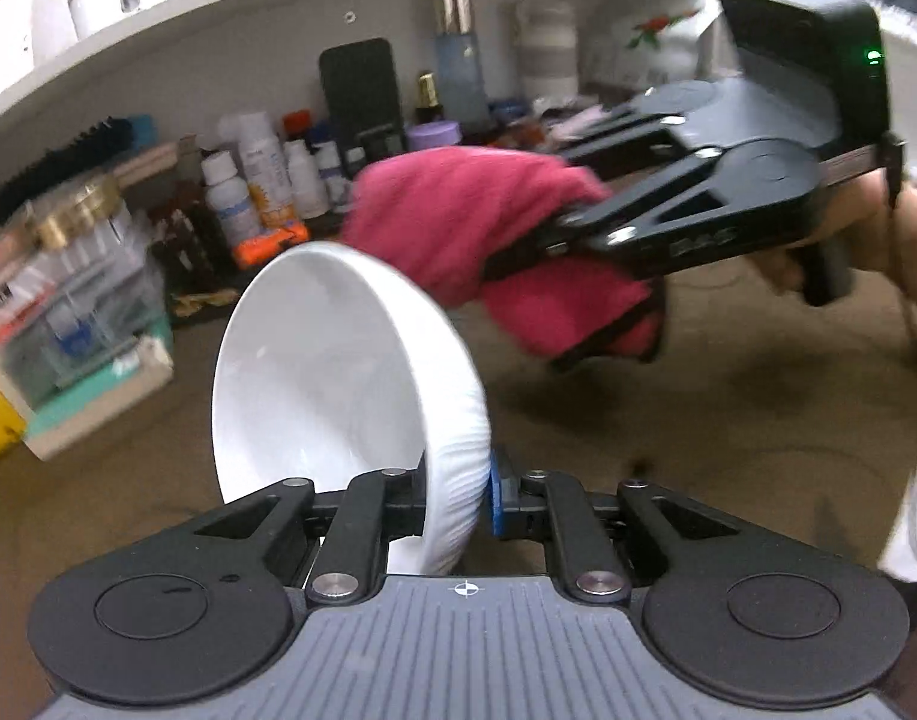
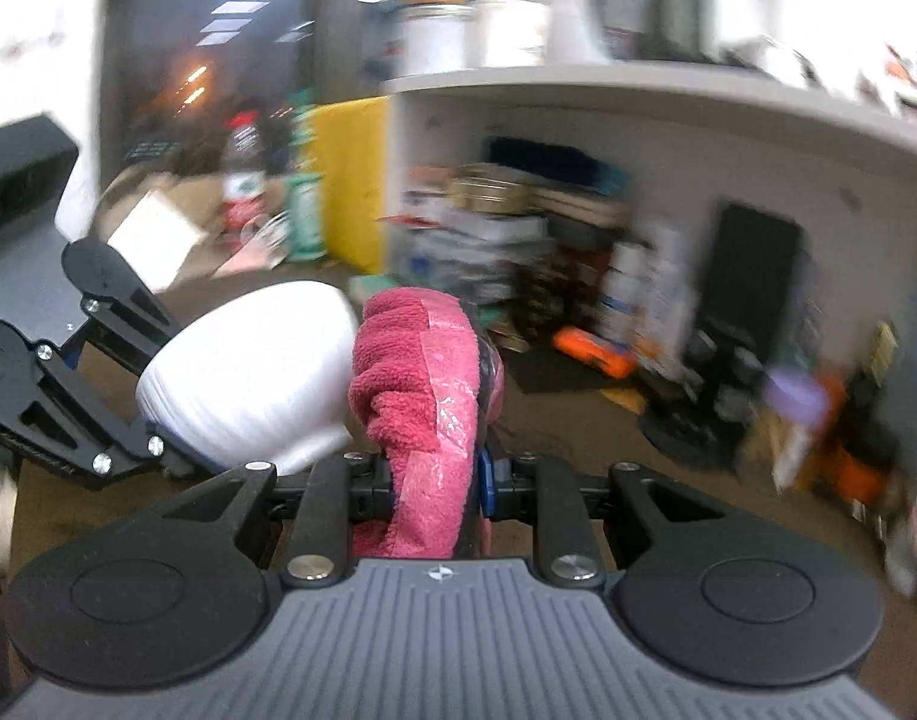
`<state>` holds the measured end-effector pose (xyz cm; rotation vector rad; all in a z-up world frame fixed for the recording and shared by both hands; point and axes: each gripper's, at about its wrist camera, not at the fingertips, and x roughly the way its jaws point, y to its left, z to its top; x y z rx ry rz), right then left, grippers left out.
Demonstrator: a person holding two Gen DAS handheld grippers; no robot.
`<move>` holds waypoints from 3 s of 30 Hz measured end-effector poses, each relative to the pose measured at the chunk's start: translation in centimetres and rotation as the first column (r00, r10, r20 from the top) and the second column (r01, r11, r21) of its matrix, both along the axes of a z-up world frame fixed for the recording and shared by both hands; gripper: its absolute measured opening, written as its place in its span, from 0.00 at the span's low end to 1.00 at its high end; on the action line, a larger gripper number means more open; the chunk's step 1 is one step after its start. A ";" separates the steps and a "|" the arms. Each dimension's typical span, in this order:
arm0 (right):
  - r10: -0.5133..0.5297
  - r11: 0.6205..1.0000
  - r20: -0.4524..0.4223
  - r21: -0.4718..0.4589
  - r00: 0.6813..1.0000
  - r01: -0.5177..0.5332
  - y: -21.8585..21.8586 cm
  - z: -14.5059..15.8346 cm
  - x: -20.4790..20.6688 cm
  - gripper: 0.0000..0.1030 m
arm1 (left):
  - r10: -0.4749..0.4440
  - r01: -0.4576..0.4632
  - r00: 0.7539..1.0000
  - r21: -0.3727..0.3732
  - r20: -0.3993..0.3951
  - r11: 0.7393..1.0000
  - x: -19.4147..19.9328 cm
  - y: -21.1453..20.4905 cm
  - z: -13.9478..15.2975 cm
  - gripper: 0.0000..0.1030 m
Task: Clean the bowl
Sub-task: 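Lower the bowl with the left gripper while the right gripper wipes its rim, then hold the white bowl tilted with the left gripper while the right gripper wipes its outer wall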
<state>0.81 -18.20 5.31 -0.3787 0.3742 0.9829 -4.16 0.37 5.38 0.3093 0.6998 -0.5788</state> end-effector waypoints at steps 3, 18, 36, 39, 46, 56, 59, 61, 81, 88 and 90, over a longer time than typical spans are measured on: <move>0.069 0.996 0.021 -0.049 0.997 -0.068 0.3 0.3 -2.0 0.23 | -0.009 0.009 1.000 -0.037 0.012 0.999 -1.2 0.4 -0.1 0.16; 0.067 0.990 0.088 -0.126 0.994 -0.056 -0.3 1.1 -7.3 0.22 | -0.062 0.062 0.998 -0.022 0.014 0.998 -1.5 1.3 -1.0 0.18; -0.202 0.970 -0.081 0.122 0.976 0.211 -2.5 -2.4 0.0 0.22 | -0.221 0.174 0.966 0.303 0.130 0.937 0.6 1.2 -1.3 0.60; -0.208 0.969 -0.088 0.120 0.974 0.218 -2.4 -2.3 0.2 0.22 | -0.270 0.216 0.958 0.369 0.100 0.904 0.9 0.6 -1.9 0.48; -0.212 0.965 -0.095 0.136 0.973 0.224 -3.1 -2.1 0.0 0.22 | -0.178 0.166 0.984 0.304 0.012 0.938 1.9 -0.1 -1.2 0.15; -0.136 0.990 0.012 0.041 0.991 0.136 -2.6 0.0 -1.5 0.22 | -0.092 0.102 0.988 0.075 -0.122 0.992 0.5 -0.9 0.3 0.16; -0.062 0.998 0.062 -0.014 0.996 0.063 -1.6 0.3 -3.1 0.22 | -0.098 0.111 0.986 0.093 -0.133 0.989 0.5 -1.5 0.2 0.17; -0.005 0.999 0.073 -0.047 0.997 0.009 -1.4 0.4 -4.7 0.22 | -0.100 0.113 0.985 0.094 -0.140 0.989 0.7 -1.5 0.3 0.17; -0.196 0.978 0.010 0.081 0.981 0.194 -3.2 0.7 -1.6 0.22 | -0.117 0.133 0.976 0.077 -0.185 0.988 3.8 -1.1 0.4 0.64; -0.260 0.957 -0.056 0.122 0.964 0.265 -4.2 -0.8 0.7 0.22 | -0.131 0.142 0.978 0.059 -0.165 0.988 6.9 0.6 -0.2 0.95; -0.272 0.952 -0.068 0.129 0.960 0.279 -4.8 -1.0 1.1 0.22 | -0.148 0.159 0.976 0.062 -0.161 0.985 7.2 0.5 -0.4 0.91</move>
